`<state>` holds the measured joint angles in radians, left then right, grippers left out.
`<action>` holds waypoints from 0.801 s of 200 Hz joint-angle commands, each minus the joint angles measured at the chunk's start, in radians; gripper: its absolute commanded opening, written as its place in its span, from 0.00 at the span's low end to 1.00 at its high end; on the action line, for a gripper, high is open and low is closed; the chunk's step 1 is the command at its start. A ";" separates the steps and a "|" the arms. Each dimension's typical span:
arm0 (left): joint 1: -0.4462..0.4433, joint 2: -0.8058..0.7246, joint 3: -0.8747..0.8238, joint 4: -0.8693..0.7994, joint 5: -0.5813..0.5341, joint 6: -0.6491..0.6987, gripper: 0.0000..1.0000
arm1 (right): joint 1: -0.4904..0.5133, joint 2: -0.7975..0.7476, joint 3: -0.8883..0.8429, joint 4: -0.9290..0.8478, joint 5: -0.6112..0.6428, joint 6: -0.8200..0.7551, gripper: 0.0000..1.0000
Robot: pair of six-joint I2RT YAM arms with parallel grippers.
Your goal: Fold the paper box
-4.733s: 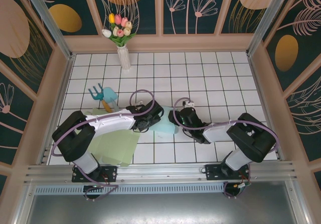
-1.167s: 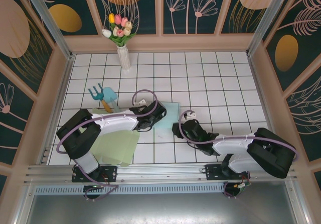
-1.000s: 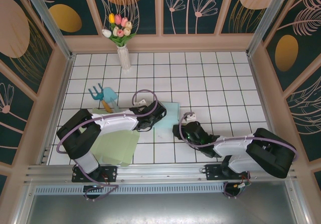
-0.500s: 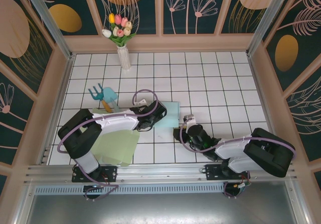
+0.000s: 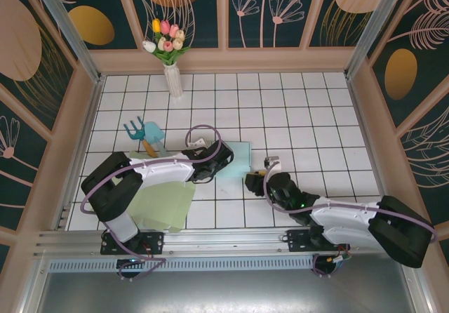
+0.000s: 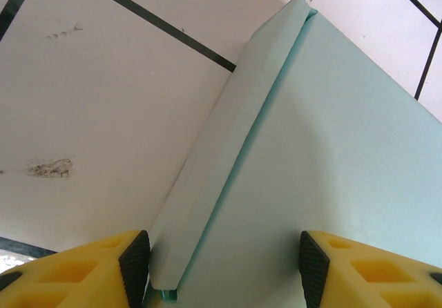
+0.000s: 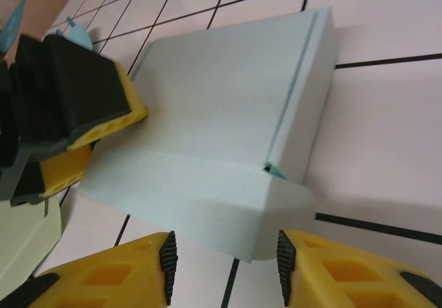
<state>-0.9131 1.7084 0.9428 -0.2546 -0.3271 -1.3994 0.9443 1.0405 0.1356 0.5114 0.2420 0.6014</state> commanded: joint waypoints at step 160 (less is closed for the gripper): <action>0.003 0.115 -0.026 -0.155 0.038 0.035 0.59 | -0.131 0.280 0.105 0.140 -0.217 -0.043 0.51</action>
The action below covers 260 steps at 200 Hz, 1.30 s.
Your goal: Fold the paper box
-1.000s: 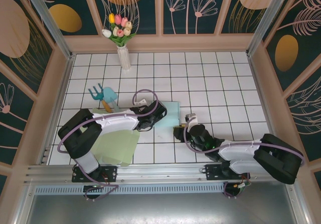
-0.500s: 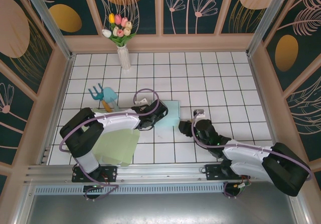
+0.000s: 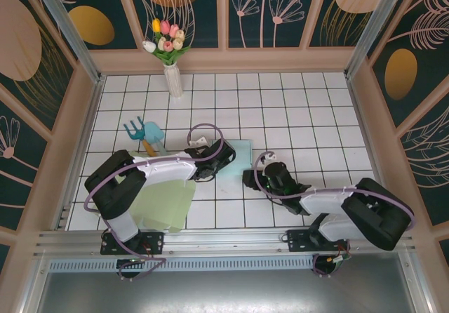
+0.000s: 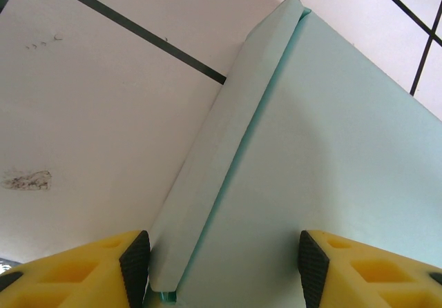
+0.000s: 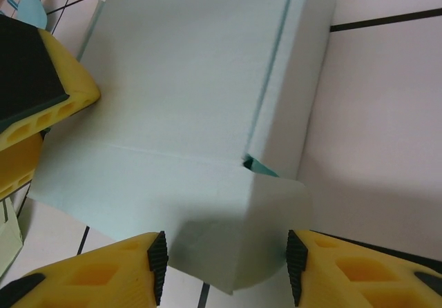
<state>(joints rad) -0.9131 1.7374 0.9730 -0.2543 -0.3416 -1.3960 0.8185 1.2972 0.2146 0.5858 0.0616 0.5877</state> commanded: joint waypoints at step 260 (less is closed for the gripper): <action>0.002 0.102 -0.060 -0.149 0.048 0.065 0.59 | 0.050 0.206 0.032 0.200 0.103 -0.279 0.39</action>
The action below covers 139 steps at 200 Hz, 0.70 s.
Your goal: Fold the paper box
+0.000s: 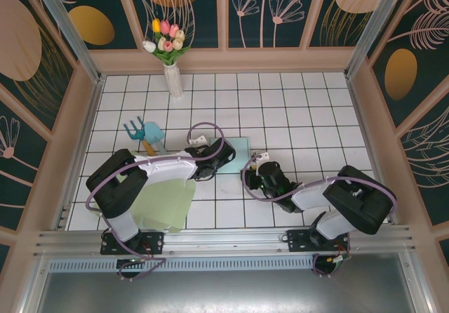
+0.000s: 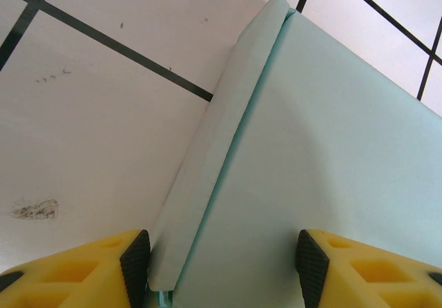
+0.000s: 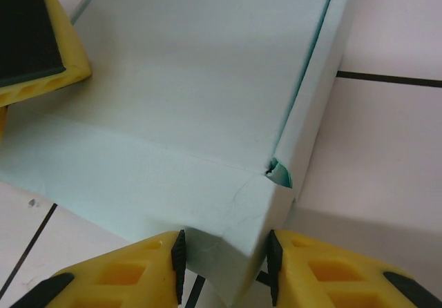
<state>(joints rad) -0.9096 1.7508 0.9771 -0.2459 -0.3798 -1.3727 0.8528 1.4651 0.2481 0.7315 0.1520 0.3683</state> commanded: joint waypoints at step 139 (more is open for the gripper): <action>-0.002 0.145 -0.025 -0.174 0.078 0.085 0.59 | -0.109 0.151 -0.078 0.267 -0.096 -0.062 0.40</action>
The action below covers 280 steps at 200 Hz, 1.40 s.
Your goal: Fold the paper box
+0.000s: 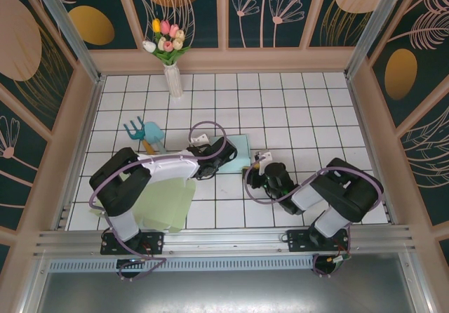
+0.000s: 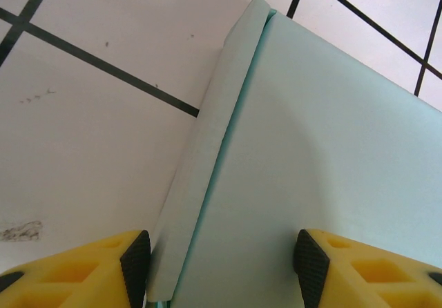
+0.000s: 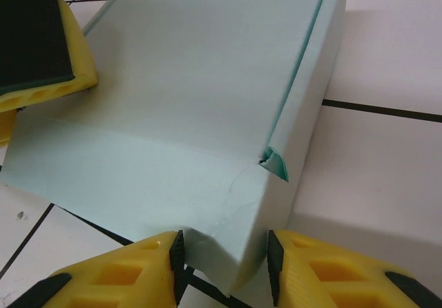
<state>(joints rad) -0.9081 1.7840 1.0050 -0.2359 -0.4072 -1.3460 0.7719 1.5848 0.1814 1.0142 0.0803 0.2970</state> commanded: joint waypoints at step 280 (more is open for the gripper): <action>-0.003 0.129 -0.057 -0.125 0.081 0.134 0.59 | -0.280 0.186 0.331 -0.373 -0.391 0.270 0.26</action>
<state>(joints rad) -0.9012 1.8122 1.0138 -0.1978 -0.4767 -1.2854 0.5152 1.7351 0.4774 0.7746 -0.2504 0.5297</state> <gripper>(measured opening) 0.590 0.259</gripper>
